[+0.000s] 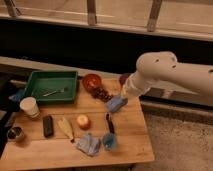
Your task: Place sponge in purple bowl
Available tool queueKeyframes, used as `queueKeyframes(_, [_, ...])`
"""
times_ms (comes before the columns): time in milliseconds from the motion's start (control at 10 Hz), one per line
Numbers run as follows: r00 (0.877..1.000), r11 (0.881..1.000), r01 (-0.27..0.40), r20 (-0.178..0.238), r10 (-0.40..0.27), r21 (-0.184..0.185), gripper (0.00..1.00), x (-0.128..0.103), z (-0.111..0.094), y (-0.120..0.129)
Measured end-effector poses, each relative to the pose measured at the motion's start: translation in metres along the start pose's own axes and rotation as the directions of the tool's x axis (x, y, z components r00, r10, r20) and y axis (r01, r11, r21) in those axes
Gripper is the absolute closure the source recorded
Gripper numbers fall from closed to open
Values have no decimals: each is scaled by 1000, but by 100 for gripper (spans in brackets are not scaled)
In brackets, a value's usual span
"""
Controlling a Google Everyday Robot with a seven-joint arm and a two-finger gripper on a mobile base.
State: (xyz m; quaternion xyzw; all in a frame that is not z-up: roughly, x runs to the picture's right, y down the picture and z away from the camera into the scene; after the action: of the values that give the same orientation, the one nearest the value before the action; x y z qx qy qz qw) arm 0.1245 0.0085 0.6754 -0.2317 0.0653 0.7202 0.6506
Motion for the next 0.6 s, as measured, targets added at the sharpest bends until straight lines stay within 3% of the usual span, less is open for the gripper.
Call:
queueKeyframes(200, [999, 1000, -30, 34, 30, 7, 100, -26, -20, -11])
queueKeyframes(600, [999, 1000, -27, 34, 26, 8, 100, -27, -19, -10])
